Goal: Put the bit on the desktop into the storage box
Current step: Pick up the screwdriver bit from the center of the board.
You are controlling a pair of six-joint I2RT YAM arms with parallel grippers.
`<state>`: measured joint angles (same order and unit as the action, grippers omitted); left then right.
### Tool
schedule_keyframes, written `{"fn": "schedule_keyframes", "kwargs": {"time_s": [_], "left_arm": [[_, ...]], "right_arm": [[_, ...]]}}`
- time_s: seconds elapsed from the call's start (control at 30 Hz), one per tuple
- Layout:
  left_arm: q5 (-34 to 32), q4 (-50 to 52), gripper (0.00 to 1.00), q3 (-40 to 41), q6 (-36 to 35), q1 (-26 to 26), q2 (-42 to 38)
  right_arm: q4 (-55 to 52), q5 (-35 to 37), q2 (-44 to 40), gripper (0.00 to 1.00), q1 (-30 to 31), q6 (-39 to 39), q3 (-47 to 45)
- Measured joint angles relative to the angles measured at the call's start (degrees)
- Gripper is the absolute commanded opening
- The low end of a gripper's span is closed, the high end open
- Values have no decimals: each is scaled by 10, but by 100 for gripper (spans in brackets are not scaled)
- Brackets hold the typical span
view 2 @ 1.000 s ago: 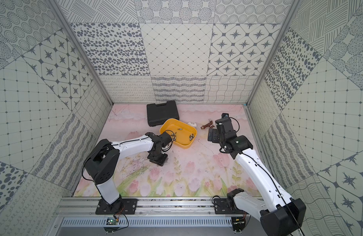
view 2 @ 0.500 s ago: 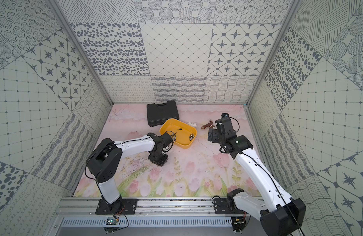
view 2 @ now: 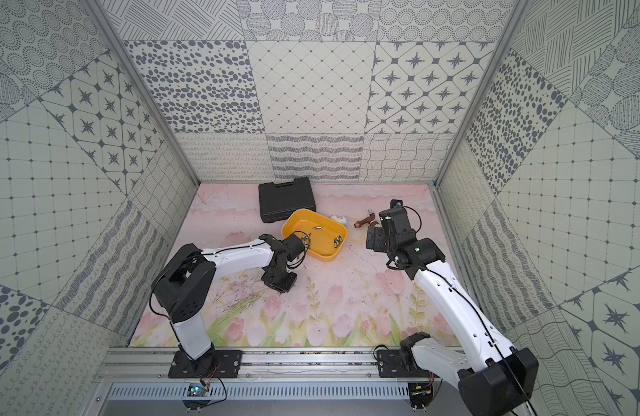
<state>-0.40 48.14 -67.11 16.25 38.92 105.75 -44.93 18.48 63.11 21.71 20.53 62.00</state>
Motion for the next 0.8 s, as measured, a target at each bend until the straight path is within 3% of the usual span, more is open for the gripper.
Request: {"fn": "schedule_keyframes", "kwargs": {"time_s": [0.43,0.8], "left_arm": [[0,-5,13,9,0,0,-13],[0,0,11,4,0,-2,-70]], "right_arm": [[0,0,0,96,0,-2,0],[0,0,0,97,0,-4,0]]}}
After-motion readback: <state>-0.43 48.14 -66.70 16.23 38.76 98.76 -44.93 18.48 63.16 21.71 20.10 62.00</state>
